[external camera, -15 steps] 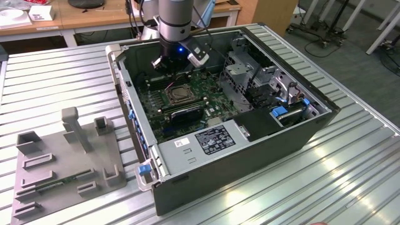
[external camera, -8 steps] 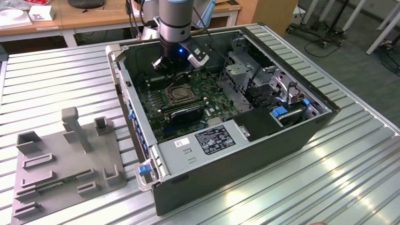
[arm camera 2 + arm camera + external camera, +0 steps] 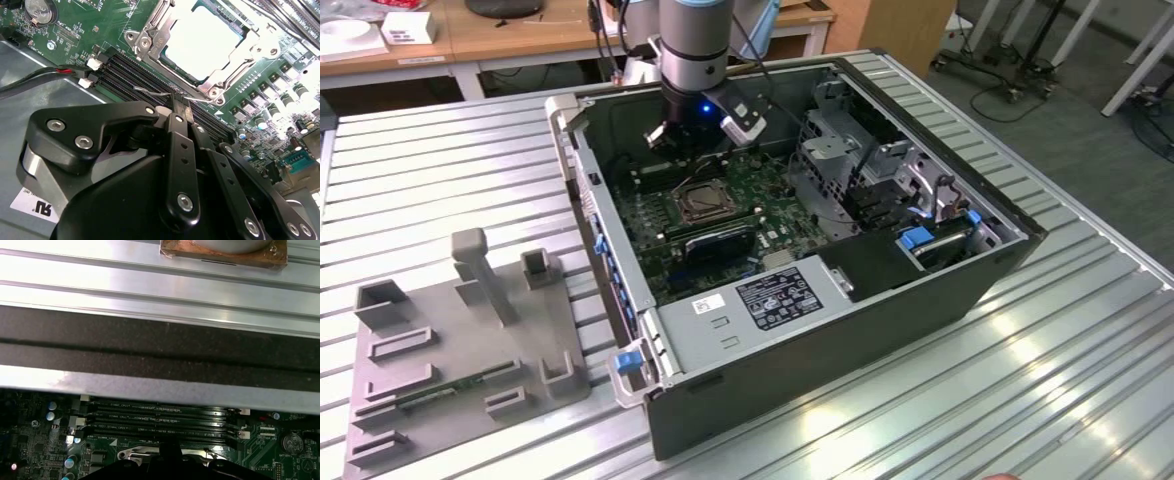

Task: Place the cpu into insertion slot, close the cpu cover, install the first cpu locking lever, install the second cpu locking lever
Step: 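Install the first cpu locking lever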

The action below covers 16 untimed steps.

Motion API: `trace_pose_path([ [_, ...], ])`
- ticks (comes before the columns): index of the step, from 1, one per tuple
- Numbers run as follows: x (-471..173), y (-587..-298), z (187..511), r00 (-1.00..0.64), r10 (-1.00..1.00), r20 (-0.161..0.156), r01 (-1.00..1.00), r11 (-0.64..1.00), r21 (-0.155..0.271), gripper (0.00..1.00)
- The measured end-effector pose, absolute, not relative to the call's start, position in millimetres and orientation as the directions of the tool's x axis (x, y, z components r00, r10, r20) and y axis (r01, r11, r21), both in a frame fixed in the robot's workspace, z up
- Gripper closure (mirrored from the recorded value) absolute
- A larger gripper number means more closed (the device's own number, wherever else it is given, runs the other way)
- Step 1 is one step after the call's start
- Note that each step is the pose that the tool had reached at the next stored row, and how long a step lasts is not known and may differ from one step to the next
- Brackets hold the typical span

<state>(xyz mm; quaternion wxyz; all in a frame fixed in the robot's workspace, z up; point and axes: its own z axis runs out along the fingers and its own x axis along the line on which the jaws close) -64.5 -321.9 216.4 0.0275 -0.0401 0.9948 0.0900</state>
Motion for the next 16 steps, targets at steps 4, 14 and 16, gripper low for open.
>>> trace_pose_path([
  [4, -64.6, -322.1, 216.0, -0.995, -0.075, -0.061, -0.085, 0.981, 0.176, 0.89],
  [14, -64.4, -322.0, 214.2, -0.995, -0.075, -0.061, -0.085, 0.981, 0.176, 0.89],
  [16, -64.4, -322.0, 213.8, -0.995, -0.075, -0.061, -0.085, 0.981, 0.176, 0.89],
])
